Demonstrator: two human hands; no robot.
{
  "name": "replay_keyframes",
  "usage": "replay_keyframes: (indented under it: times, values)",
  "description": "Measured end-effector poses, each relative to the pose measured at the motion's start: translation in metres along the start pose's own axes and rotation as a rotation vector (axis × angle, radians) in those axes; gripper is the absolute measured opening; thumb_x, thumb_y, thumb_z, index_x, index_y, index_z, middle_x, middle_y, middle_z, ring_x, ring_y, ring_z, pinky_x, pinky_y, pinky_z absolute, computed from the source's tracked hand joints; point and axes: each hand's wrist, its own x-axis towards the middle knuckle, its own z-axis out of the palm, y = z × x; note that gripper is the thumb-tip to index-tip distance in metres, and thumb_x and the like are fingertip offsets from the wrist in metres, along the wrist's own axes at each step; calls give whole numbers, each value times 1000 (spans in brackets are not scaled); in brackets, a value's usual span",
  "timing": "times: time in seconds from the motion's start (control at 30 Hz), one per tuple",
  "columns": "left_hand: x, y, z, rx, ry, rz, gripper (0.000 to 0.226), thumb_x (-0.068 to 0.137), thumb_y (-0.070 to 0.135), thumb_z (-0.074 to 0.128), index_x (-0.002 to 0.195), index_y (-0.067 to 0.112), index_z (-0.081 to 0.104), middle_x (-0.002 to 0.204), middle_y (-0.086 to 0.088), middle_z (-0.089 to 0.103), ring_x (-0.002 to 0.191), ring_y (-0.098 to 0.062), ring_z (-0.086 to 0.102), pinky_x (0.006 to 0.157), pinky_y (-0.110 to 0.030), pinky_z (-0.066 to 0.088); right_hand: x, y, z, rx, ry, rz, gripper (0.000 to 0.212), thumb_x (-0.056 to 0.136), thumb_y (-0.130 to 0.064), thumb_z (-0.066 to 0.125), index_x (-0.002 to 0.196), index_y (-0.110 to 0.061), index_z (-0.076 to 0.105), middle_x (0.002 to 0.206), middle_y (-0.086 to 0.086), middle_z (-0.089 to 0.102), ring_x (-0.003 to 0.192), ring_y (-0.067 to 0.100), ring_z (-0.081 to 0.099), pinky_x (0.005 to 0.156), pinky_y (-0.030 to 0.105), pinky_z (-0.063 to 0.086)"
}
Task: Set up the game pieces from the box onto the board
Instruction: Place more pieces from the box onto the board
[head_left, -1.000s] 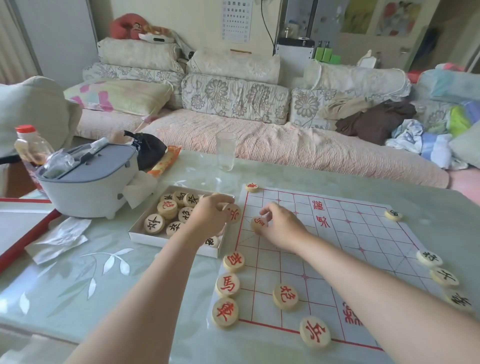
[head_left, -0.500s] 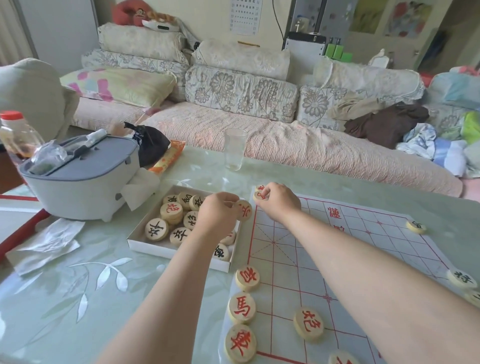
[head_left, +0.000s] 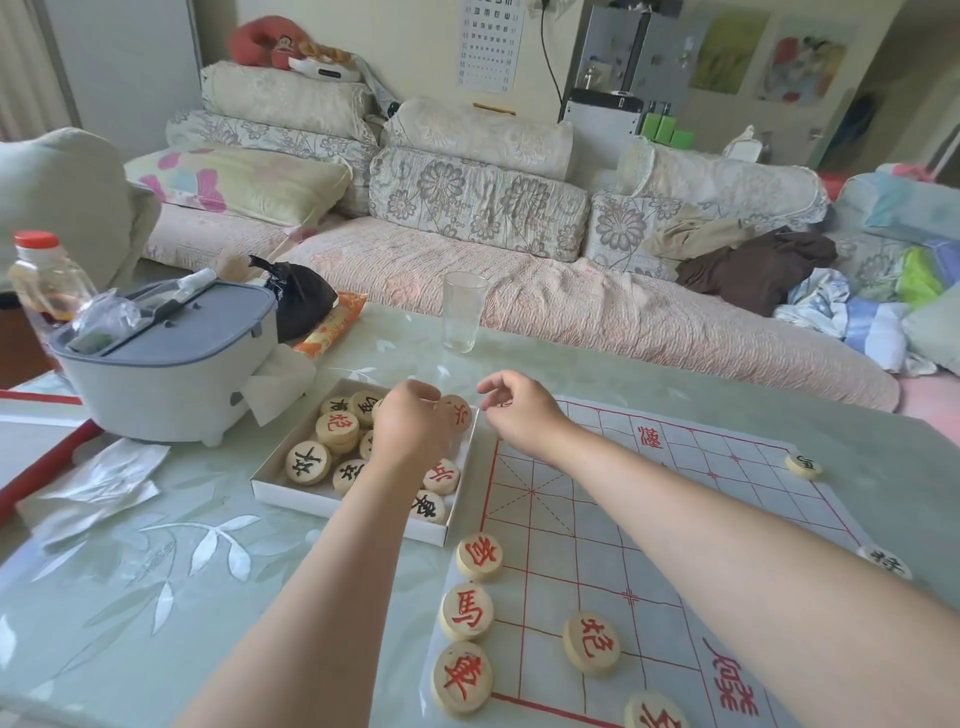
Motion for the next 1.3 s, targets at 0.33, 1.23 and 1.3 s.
replay_keyframes:
  times: [0.33,1.23,1.3]
  values:
    - [2,-10,-23,-5,0,-18,26,87,28,66,108,13,67,96,-5,72,78,-20,67,68,-32,55,-18,-30,27,26,-6,-121,30,70,-42,85,90,-27,68,98,-11,71,83,3,59,70,23,43]
    - [18,-2,-20,391,-92,181,50,85,20,65,133,25,52,131,-7,47,92,-19,53,83,-29,49,20,116,-77,-468,350,272,23,93,-39,60,106,-21,61,113,0,66,106,25,58,78,32,40]
    - [16,4,-6,309,-168,207,49,82,14,69,126,31,58,122,-5,55,91,-21,60,74,-29,55,25,118,-79,-483,346,265,22,94,-38,60,106,-20,60,113,1,66,106,26,58,79,32,41]
